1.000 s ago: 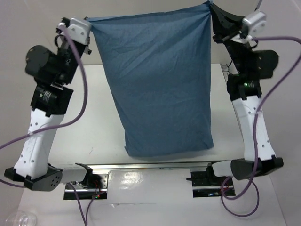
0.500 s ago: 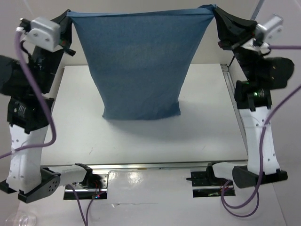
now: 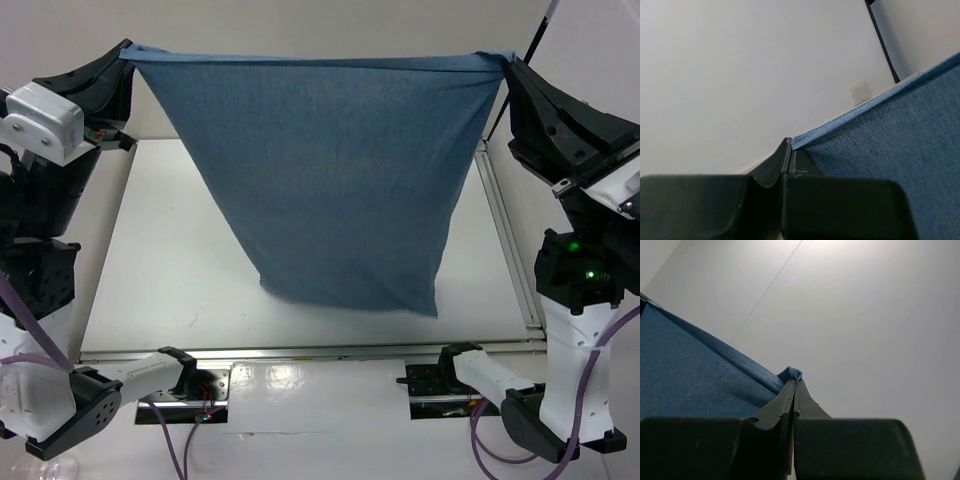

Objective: Put the pillow into the pillowcase

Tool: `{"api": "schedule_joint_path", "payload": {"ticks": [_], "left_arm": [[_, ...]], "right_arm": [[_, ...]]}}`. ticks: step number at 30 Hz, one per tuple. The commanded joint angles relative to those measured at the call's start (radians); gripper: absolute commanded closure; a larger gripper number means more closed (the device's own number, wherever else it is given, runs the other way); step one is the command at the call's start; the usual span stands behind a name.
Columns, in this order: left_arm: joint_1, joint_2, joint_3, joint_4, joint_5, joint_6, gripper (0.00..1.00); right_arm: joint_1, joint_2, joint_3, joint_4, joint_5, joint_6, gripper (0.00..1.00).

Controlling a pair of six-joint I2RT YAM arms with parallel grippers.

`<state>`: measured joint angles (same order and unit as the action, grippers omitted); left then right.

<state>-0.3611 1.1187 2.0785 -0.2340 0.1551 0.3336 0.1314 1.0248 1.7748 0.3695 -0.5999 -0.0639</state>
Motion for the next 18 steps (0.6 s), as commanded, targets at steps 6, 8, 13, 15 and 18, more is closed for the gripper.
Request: {"api": "schedule_joint_path", "payload": {"ticks": [6,8,13,15,18], "left_arm": [[0.021,0.036,0.074,0.188,-0.183,0.061,1.0],[0.021,0.059,0.016,0.214,-0.195,0.061,1.0],[0.021,0.096,-0.217,0.341,-0.195,0.084,1.0],[0.03,0.131,-0.299,0.369,-0.195,0.07,1.0],[0.071,0.222,-0.379,0.401,-0.148,0.007,1.0]], "right_arm": [[-0.013,0.107,0.006,0.13,0.153,-0.039,1.0],[-0.013,0.151,-0.046,0.15,0.164,-0.051,1.0],[-0.013,0.267,-0.172,0.158,0.164,-0.037,1.0],[-0.013,0.346,-0.196,0.135,0.164,-0.002,1.0],[-0.013,0.481,-0.225,0.105,0.176,0.032,1.0]]}}
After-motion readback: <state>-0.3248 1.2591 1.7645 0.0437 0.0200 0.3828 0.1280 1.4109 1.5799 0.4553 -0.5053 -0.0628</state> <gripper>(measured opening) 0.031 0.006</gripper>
